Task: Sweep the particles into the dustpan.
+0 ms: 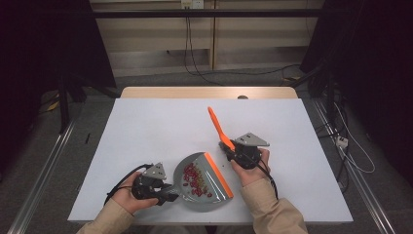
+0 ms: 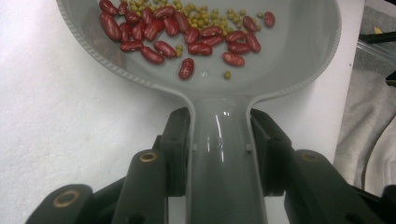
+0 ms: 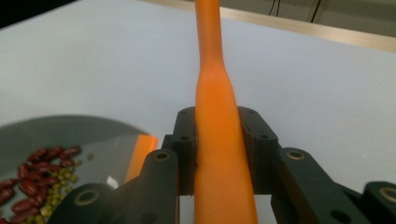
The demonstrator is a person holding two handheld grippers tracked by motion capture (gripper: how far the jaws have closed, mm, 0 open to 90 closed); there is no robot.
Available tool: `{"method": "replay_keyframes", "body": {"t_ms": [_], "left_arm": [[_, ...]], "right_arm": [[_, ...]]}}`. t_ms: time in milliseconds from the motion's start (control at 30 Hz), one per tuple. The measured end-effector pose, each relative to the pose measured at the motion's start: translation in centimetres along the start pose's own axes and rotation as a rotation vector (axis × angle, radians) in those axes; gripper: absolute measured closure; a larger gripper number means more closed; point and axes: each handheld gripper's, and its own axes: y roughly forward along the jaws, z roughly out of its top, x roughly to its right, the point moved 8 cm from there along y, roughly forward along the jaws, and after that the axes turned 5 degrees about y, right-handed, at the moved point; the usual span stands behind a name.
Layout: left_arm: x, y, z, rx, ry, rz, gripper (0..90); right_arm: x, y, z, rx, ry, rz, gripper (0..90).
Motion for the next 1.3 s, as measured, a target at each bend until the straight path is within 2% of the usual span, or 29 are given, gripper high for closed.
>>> {"method": "replay_keyframes", "body": {"t_ms": [33,67,100,133,167,200,267,300,333,367,433,533,633,700,767,833,867,900,1033,1067,1100,1167,1267,1300], "left_arm": [[0.0,0.1,0.0,0.003,-0.010,0.002,62.4],[0.0,0.1,0.0,-0.002,-0.003,-0.001,62.4],[0.0,0.2,0.1,0.000,-0.009,-0.001,62.4],[-0.1,0.2,0.1,-0.006,0.002,-0.003,62.4],[-0.1,0.3,0.2,-0.001,-0.013,0.006,62.3],[-0.2,0.3,0.2,-0.010,0.003,0.012,62.3],[-0.2,0.3,0.3,-0.009,0.003,0.019,62.2],[-0.2,0.3,0.4,-0.006,0.000,0.019,62.1],[-0.2,0.4,0.4,-0.005,0.001,0.021,62.0],[-0.1,0.4,0.4,0.006,-0.010,0.023,61.7],[-0.2,0.6,0.6,0.017,-0.008,0.021,59.4],[-0.1,0.8,0.8,0.017,-0.003,0.025,59.2],[-0.1,1.0,0.7,0.012,0.010,0.022,62.5],[-0.1,1.0,0.7,0.019,0.010,0.031,62.9],[-0.1,1.0,0.7,0.019,0.028,0.049,63.1],[-0.2,1.0,0.6,0.043,0.031,0.061,63.2],[-0.2,0.9,0.5,0.063,0.022,0.065,63.2],[-0.4,0.8,0.6,0.074,0.023,0.087,63.2],[-0.9,0.0,0.8,0.134,-0.007,0.105,63.3],[-1.1,-0.2,0.8,0.127,-0.008,0.122,63.3],[-1.2,-0.2,0.8,0.142,-0.019,0.122,63.3],[-1.5,-0.4,0.7,0.137,-0.027,0.130,63.3],[-1.9,-0.8,0.8,0.154,-0.040,0.159,63.3],[-2.0,-0.9,0.8,0.160,-0.045,0.153,63.2]], "right_arm": [[0.0,0.2,-0.4,-0.010,-0.010,-0.001,70.6],[-0.4,0.2,-0.6,0.008,0.000,0.008,70.5],[-0.8,0.1,-0.8,0.009,-0.006,0.016,70.4],[-1.4,0.1,-0.9,0.006,-0.010,0.023,70.2],[-2.0,0.2,-0.9,0.007,-0.010,0.031,70.2],[-2.7,0.2,-1.0,0.008,-0.003,0.049,70.1],[-4.0,0.3,-1.1,0.010,0.004,0.080,70.1],[-4.7,0.3,-1.0,0.011,0.024,0.109,70.0],[-5.1,0.2,-0.8,0.022,0.011,0.112,70.2],[-5.4,0.0,-0.5,0.032,0.006,0.120,70.4],[-5.8,0.0,0.2,0.044,0.068,0.178,70.5],[-6.2,0.0,0.7,0.041,0.040,0.177,70.5],[-5.8,-0.2,1.1,0.058,0.023,0.162,70.5],[-5.2,-0.2,1.2,0.056,0.036,0.159,70.5],[-4.5,-0.4,1.3,0.066,0.049,0.148,70.5],[-3.7,-0.6,1.5,0.073,0.053,0.137,70.5],[-3.3,-0.8,1.5,0.077,0.055,0.128,70.5],[-2.9,-0.9,1.6,0.078,0.051,0.119,70.5],[-1.3,-1.5,1.9,0.086,0.052,0.091,70.5],[-0.9,-1.6,1.9,0.087,0.051,0.083,70.5],[-0.5,-1.7,1.8,0.084,0.052,0.075,70.5],[0.2,-1.9,1.8,0.084,0.059,0.067,70.5],[1.0,-2.1,1.9,0.090,0.069,0.054,70.5],[1.2,-2.2,1.9,0.091,0.071,0.051,70.5]]}}
